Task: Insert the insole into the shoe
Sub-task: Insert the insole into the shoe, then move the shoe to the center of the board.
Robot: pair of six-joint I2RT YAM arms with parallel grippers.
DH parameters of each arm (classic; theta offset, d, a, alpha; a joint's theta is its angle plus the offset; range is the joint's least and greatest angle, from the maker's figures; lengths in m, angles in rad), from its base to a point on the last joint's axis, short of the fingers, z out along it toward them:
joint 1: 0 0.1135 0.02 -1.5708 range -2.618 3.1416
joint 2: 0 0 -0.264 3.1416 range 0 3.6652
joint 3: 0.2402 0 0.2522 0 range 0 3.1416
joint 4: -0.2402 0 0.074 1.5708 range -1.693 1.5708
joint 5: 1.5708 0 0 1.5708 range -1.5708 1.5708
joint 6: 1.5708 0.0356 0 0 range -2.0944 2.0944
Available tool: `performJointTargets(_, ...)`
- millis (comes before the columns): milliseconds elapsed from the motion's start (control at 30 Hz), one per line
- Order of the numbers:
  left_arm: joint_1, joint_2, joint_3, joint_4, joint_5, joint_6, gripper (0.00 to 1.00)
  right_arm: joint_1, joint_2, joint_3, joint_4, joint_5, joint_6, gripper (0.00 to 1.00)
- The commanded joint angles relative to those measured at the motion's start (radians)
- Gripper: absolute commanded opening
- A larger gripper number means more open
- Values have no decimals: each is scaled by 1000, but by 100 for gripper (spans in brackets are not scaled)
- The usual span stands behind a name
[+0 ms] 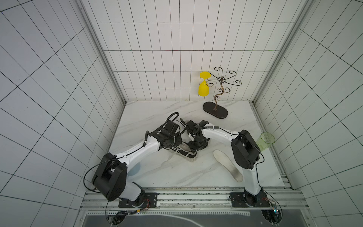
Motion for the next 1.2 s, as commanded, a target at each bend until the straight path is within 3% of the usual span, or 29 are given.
performJointTargets(0,-1,11,47,16,-41,55,0,-25,32,50,1,-88,33,62)
performJointTargets(133,-1,50,83,-17,-117,141,0,-97,-32,109,5,-257,50,61)
performJointTargets(433,25,135,225,-91,-351,359,0,-134,-109,162,52,-391,103,65)
performJointTargets(533,77,125,222,-25,-304,434,0,-168,-129,142,61,-422,125,66)
performJointTargets(733,193,87,112,181,-49,619,0,-243,-165,74,120,-456,171,66)
performJointTargets(867,222,143,130,264,-100,837,0,-260,-208,58,135,-435,164,66)
performJointTargets(1033,235,301,304,177,-181,1208,0,-274,-295,-65,150,-399,138,66)
performJointTargets(1167,255,417,446,154,-271,1379,0,-300,-345,-165,170,-393,132,66)
